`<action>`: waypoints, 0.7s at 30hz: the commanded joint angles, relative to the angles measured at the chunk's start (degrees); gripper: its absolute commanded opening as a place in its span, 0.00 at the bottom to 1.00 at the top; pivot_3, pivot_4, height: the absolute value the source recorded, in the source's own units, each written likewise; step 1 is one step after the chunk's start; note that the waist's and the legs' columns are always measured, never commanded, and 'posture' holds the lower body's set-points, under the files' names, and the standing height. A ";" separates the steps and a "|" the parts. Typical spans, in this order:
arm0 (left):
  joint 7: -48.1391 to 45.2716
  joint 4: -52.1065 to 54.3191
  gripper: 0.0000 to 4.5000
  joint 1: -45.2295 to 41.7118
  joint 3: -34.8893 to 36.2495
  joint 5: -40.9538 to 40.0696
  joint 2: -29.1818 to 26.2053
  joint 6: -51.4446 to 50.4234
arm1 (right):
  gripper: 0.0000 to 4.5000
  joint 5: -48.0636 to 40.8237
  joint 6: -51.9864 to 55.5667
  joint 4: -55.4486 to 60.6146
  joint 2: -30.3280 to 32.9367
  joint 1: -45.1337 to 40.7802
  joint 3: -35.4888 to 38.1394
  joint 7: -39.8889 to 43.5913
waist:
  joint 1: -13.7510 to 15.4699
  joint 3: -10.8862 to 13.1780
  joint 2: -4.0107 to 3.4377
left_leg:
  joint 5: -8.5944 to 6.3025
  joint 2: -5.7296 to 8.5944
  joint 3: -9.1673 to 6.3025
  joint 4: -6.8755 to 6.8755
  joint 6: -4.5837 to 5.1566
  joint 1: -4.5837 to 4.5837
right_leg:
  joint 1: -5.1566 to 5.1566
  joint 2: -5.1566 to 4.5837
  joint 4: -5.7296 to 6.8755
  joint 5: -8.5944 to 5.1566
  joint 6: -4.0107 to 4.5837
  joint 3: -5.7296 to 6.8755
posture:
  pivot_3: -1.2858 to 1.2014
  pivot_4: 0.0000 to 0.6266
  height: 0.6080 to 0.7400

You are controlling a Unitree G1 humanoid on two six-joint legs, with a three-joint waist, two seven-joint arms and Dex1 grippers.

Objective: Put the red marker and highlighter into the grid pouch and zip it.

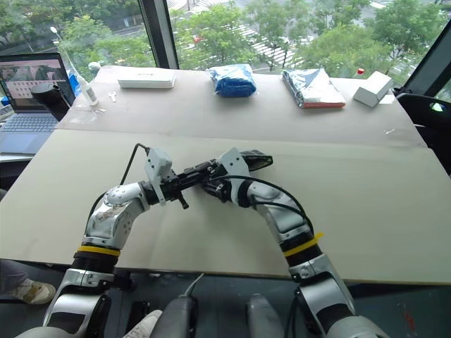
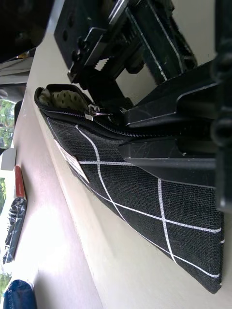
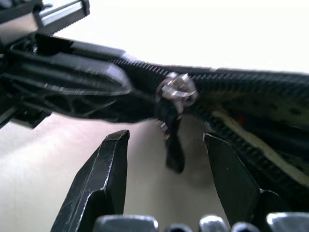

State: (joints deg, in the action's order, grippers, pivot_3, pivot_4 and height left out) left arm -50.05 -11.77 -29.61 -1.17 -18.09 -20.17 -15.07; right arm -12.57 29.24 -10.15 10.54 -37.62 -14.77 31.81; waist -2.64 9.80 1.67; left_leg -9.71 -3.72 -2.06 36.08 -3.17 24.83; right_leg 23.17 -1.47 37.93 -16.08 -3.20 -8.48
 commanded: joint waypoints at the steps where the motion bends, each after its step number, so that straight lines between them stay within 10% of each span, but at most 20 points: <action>1: 0.23 1.01 0.00 -0.32 0.59 -0.37 0.08 1.17 | 0.50 -0.72 -1.53 0.58 -1.17 -1.92 2.26 0.57 | -0.04 0.00 0.00 | 0.00 0.00 0.00 -0.01 0.00 0.00 | 0.01 0.00 0.00 0.00 0.00 0.00 | 0.52 0.24 1.00; 8: 0.35 0.77 0.00 -0.41 0.77 -0.36 -0.06 1.32 | 0.01 -0.92 -1.08 2.33 -0.37 -1.06 2.53 3.75 | -0.05 0.00 0.00 | 0.00 0.00 0.00 0.00 0.00 0.00 | 0.01 0.00 0.01 0.00 0.00 0.00 | 0.52 0.24 1.00; 21: 0.35 1.06 0.00 -0.11 0.71 -0.36 -0.23 1.25 | 0.01 1.55 1.20 6.08 10.70 3.30 6.75 6.13 | 0.12 0.00 0.00 | 0.00 0.01 0.00 -0.01 0.00 0.01 | 0.00 -0.01 -0.02 0.00 0.00 0.00 | 0.52 0.24 1.00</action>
State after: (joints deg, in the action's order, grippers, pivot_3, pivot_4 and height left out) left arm -49.92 -12.05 -29.43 -1.27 -18.08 -20.14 -14.87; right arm -12.03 30.32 -5.12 19.17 -34.55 -11.12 38.63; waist -2.52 9.80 1.67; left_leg -9.71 -3.70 -2.05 36.08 -3.17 24.83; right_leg 23.17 -1.48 37.91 -16.08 -3.21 -8.48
